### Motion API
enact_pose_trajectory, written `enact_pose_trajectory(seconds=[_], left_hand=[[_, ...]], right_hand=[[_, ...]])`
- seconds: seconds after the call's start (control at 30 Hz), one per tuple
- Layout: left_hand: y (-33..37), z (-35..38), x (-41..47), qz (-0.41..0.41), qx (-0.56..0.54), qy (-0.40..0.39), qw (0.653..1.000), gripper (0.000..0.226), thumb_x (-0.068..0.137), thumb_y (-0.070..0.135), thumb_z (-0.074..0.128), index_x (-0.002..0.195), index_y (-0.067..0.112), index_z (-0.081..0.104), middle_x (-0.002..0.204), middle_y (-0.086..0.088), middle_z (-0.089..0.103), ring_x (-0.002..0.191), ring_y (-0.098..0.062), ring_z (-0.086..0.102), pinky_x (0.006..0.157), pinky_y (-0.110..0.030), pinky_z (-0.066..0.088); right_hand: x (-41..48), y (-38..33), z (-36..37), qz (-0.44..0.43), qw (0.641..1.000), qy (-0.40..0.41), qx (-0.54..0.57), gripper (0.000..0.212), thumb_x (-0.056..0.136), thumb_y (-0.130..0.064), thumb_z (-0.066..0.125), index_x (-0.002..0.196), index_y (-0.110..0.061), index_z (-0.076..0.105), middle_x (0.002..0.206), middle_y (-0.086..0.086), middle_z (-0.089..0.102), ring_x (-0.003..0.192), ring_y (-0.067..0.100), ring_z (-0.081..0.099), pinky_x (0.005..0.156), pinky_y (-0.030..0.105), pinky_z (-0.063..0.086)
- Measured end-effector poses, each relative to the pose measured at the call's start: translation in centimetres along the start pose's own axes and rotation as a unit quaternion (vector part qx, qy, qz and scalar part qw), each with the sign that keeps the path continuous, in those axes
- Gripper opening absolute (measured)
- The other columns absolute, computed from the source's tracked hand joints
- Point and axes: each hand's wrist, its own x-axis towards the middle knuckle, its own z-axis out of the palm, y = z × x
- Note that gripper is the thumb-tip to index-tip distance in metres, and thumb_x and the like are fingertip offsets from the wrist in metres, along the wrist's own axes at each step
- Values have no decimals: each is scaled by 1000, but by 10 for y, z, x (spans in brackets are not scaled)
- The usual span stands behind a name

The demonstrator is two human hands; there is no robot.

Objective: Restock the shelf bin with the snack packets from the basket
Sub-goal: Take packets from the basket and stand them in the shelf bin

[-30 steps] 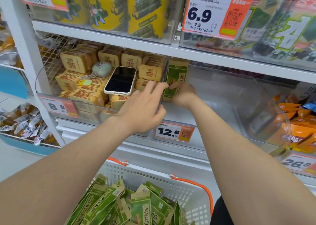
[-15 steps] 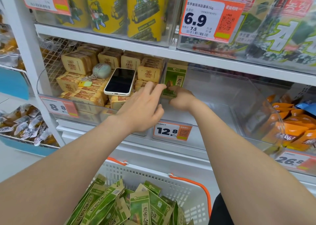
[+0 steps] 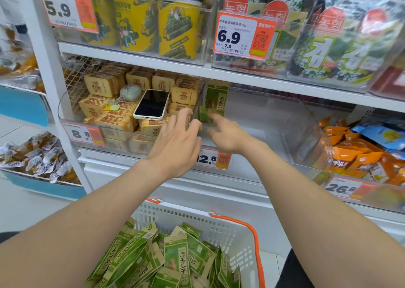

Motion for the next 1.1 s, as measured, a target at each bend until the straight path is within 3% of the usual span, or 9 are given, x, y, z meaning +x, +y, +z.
enact_pose_trajectory(seconds=[0.23,0.37,0.5,0.63,0.77,0.93,1.1], left_hand=[[-2,-3,-3,9,-3,-18,1000,26,106,36,42,121,17,53,152,-13,30,114,-35,46,89,-50,44],[-7,2,-3,19,0,-27,999,29,108,40,37,118,20,56,156,-13,24,111,-35,45,89,-49,43],[-12,2,1,21,4,-44,999,42,103,48,28,116,22,59,157,-11,22,111,-33,43,92,-47,41],[-14,4,4,21,5,-46,999,45,100,49,27,114,23,62,155,-11,22,110,-32,44,91,-46,38],[-11,7,7,12,5,-45,999,47,97,48,28,114,22,64,153,-12,24,111,-35,45,90,-47,38],[-10,7,8,12,7,-39,999,42,97,45,33,113,22,64,152,-13,25,108,-35,46,89,-47,40],[-10,5,3,19,30,-37,999,44,101,47,29,120,20,59,156,-15,26,110,-35,47,89,-48,41]], right_hand=[[11,-1,-16,2,999,39,30,63,105,-18,49,163,-23,28,167,10,34,149,35,37,117,33,32],[29,4,-9,8,1000,6,4,66,102,-14,53,164,-24,30,174,11,10,158,31,20,122,31,23],[55,14,6,36,994,-35,-96,82,94,-16,59,164,-38,22,173,1,-19,155,40,21,122,50,32],[67,16,14,66,983,-65,-157,92,93,-10,58,164,-44,11,169,-5,-31,154,43,16,119,57,33],[75,20,17,55,986,-63,-142,93,92,-7,60,165,-41,13,169,0,-29,154,39,21,119,51,38],[77,23,17,56,988,-64,-128,89,91,-11,60,164,-39,17,169,16,-9,144,41,41,116,43,44],[75,28,20,67,984,-116,-114,89,96,-15,56,165,-44,8,170,16,8,150,40,34,117,44,41]])
